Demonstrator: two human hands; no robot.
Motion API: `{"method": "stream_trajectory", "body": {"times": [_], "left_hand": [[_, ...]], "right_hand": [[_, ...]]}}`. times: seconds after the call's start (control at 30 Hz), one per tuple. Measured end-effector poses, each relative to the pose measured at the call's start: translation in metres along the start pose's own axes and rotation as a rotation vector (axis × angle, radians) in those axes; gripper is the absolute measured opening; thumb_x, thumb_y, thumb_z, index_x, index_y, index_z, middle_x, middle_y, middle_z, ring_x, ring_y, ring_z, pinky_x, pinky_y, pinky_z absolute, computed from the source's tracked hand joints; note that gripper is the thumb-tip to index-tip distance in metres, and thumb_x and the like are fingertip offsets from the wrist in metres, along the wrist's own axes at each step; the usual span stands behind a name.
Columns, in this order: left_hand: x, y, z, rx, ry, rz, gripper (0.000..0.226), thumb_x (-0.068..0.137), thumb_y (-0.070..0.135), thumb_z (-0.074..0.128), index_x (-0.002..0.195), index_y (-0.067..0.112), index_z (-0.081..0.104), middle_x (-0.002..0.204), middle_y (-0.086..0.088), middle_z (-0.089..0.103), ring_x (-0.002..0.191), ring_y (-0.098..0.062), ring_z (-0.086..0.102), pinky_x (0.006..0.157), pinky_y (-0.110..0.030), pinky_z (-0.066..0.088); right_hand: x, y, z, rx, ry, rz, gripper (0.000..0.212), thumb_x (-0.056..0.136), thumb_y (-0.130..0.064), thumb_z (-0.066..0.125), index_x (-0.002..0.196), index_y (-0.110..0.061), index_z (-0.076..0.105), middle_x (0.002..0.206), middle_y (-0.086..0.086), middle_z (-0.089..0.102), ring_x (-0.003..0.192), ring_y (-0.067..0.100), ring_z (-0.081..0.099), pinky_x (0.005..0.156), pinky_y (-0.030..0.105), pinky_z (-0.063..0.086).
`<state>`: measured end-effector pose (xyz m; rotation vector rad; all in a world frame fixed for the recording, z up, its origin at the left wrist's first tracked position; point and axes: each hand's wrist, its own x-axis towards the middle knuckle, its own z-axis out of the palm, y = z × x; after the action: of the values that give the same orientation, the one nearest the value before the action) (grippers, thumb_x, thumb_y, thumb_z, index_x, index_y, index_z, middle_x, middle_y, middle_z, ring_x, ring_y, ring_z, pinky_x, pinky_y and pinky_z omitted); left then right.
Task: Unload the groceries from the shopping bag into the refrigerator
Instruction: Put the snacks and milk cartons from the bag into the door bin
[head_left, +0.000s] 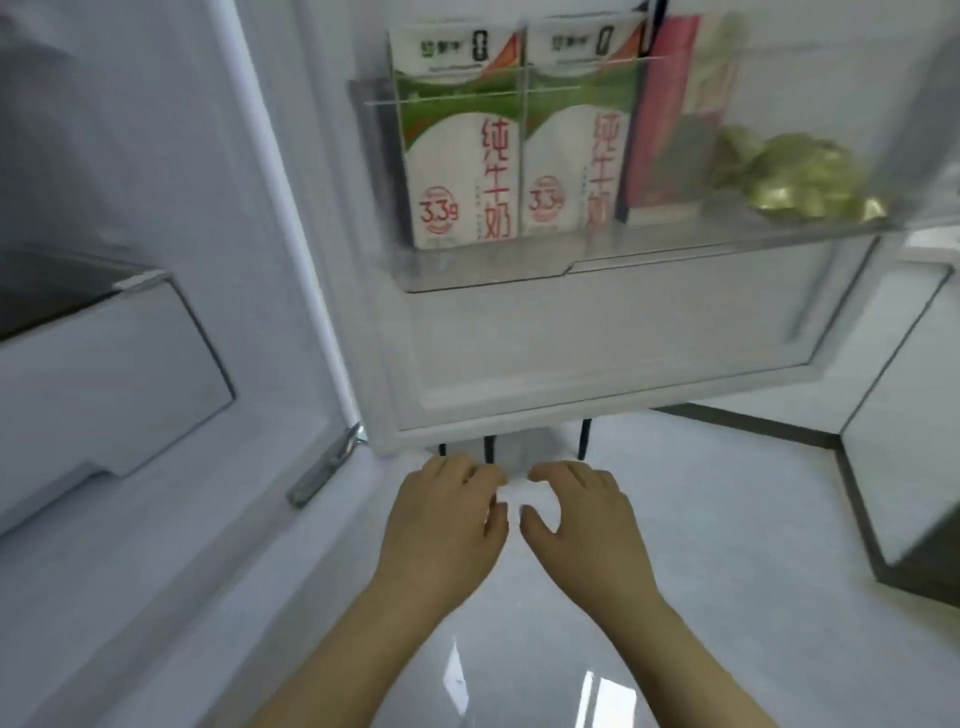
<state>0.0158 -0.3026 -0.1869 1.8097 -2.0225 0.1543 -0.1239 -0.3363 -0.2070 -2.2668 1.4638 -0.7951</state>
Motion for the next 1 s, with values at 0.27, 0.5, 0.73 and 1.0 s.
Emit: {"method": "stream_trajectory", "body": {"times": [0.27, 0.5, 0.73, 1.0], "left_hand": [[0.043, 0.161, 0.066, -0.098, -0.190, 0.262, 0.038, 0.098, 0.035, 0.036, 0.134, 0.030, 0.044, 0.133, 0.011, 0.048, 0.120, -0.011, 0.043, 0.097, -0.023, 0.033], [0.051, 0.332, 0.123, -0.220, -0.242, 0.544, 0.034, 0.096, 0.033, 0.042, 0.128, 0.025, 0.051, 0.127, 0.007, 0.052, 0.117, -0.015, 0.046, 0.095, -0.026, 0.034], [0.033, 0.494, 0.157, -0.338, -0.294, 0.825, 0.029, 0.094, 0.027, 0.047, 0.122, 0.022, 0.056, 0.116, 0.003, 0.055, 0.107, -0.019, 0.051, 0.088, -0.029, 0.040], [0.011, 0.641, 0.171, -0.472, -0.323, 1.128, 0.034, 0.095, 0.027, 0.045, 0.128, 0.020, 0.052, 0.122, 0.001, 0.054, 0.110, -0.022, 0.050, 0.088, -0.028, 0.034]], "right_hand": [[-0.072, 0.126, -0.100, -0.131, 0.141, 0.350, 0.038, 0.093, -0.036, 0.045, 0.130, -0.029, 0.045, 0.134, -0.014, 0.046, 0.124, 0.009, 0.037, 0.100, 0.022, 0.030], [-0.167, 0.225, -0.200, -0.226, 0.257, 0.611, 0.038, 0.094, -0.035, 0.043, 0.131, -0.029, 0.044, 0.136, -0.014, 0.045, 0.126, 0.008, 0.037, 0.103, 0.023, 0.030], [-0.268, 0.294, -0.282, -0.271, 0.387, 0.908, 0.037, 0.094, -0.034, 0.043, 0.130, -0.030, 0.045, 0.133, -0.013, 0.046, 0.123, 0.009, 0.038, 0.103, 0.024, 0.031], [-0.356, 0.343, -0.355, -0.325, 0.591, 1.176, 0.037, 0.093, -0.033, 0.046, 0.129, -0.029, 0.046, 0.134, -0.013, 0.045, 0.126, 0.010, 0.035, 0.104, 0.026, 0.028]]}}
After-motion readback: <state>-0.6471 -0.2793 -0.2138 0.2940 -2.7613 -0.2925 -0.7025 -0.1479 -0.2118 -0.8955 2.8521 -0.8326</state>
